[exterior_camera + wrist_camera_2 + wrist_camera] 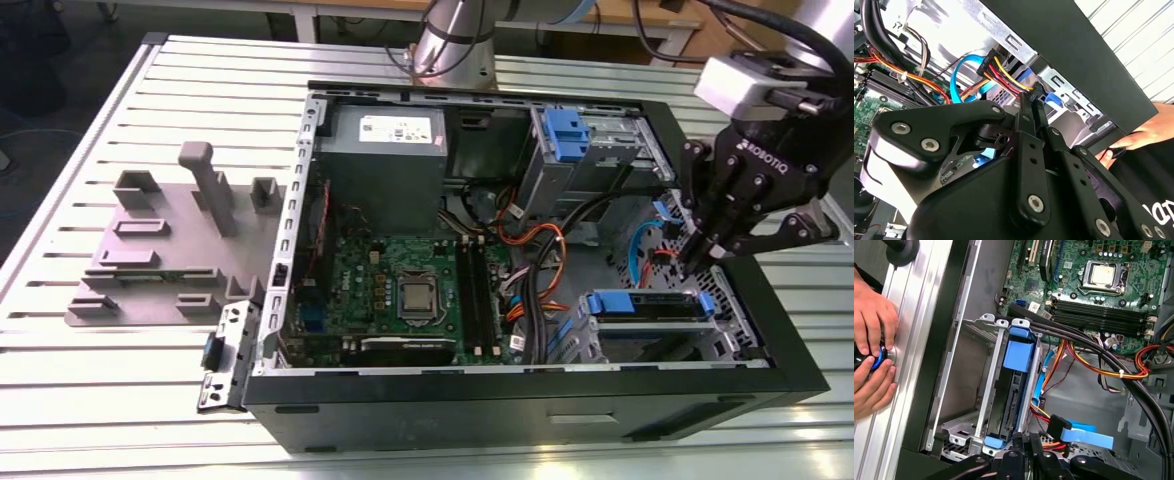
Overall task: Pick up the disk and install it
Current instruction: 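Insert the first disk wire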
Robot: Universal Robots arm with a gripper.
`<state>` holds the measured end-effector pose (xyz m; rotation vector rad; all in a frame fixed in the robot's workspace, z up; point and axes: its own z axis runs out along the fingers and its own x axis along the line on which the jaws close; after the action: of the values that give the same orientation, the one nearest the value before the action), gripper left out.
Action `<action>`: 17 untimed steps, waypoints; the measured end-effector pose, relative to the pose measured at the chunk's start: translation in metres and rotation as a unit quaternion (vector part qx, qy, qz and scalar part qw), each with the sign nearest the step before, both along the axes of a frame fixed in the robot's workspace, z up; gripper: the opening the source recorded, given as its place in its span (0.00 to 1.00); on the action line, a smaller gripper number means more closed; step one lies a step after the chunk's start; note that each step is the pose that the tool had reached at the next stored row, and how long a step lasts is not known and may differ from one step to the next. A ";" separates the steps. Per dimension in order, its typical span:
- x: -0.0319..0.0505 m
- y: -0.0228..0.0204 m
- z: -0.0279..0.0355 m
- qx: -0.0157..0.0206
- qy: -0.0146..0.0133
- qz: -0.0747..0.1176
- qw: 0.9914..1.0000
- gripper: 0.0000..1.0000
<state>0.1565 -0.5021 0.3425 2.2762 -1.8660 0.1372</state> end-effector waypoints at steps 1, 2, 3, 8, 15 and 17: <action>-0.0007 -0.0014 0.0000 0.001 0.000 0.000 1.000 0.16; -0.0015 -0.0030 0.0000 0.002 0.000 0.000 1.000 0.16; -0.0022 -0.0045 0.0000 0.003 0.000 0.000 1.000 0.16; -0.0052 -0.0091 0.0000 0.005 -0.001 0.000 1.000 0.16; -0.0055 -0.0092 -0.0009 0.005 -0.001 -0.023 1.000 0.16; -0.0055 -0.0092 -0.0012 0.005 -0.001 -0.039 0.999 0.16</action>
<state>0.1510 -0.5112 0.3413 2.2077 -1.9570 0.1196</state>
